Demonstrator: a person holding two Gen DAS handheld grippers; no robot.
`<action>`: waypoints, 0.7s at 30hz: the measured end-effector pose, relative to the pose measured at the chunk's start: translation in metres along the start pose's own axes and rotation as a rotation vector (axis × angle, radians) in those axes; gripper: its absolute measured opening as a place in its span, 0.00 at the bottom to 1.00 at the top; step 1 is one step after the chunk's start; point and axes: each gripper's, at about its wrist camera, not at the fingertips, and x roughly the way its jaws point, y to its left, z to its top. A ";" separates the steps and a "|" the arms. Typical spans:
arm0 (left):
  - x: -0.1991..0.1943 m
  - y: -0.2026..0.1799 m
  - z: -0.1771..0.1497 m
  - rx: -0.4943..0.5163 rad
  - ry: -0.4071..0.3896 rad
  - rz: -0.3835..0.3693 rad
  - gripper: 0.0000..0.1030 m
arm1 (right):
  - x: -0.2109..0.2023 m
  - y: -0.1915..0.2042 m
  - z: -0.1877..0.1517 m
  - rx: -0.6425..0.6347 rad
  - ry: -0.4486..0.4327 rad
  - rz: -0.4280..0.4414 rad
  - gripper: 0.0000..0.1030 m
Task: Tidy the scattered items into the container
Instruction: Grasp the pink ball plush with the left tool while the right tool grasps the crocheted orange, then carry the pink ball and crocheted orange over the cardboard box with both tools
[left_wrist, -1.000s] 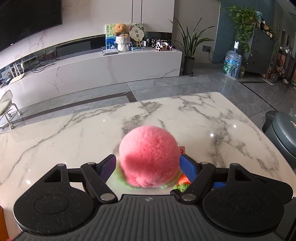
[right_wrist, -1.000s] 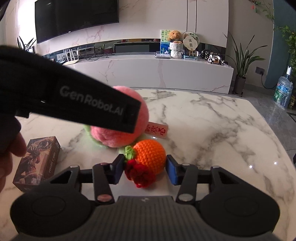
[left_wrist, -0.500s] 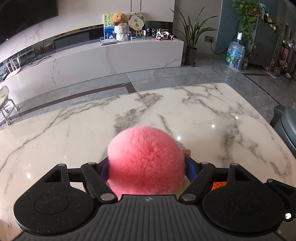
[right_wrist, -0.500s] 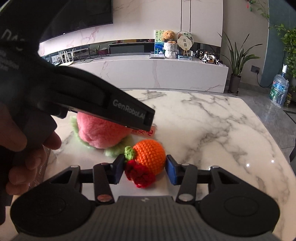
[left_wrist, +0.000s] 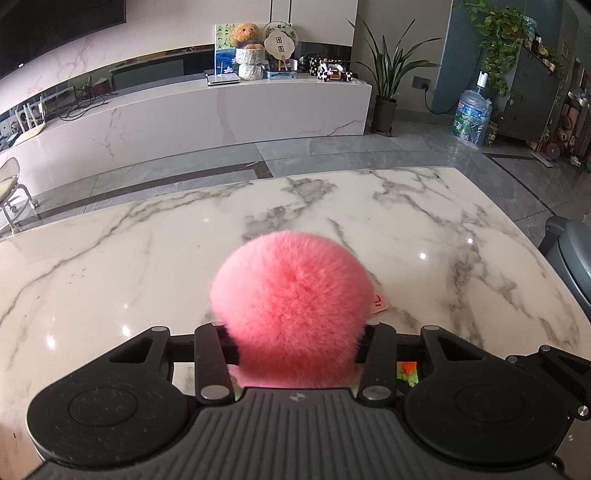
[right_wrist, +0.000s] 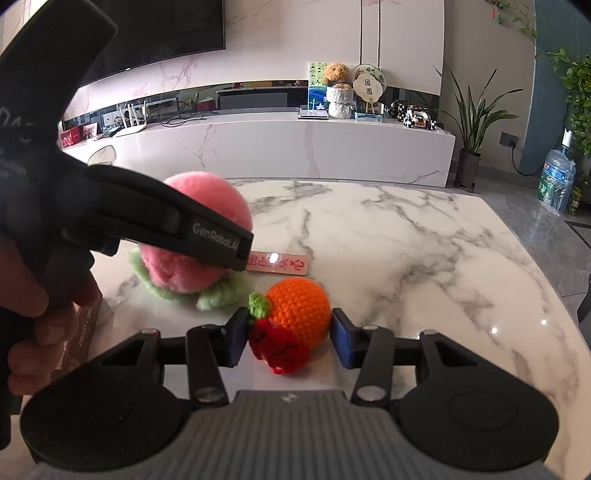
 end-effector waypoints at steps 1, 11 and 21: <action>-0.004 0.000 -0.001 0.005 -0.003 0.005 0.48 | -0.001 0.000 0.000 0.001 -0.001 -0.003 0.48; -0.055 0.010 -0.010 0.005 -0.032 0.032 0.48 | -0.019 0.010 0.000 -0.030 -0.035 0.008 0.47; -0.122 0.014 -0.025 0.016 -0.061 0.055 0.48 | -0.057 0.025 0.006 -0.025 -0.067 0.026 0.47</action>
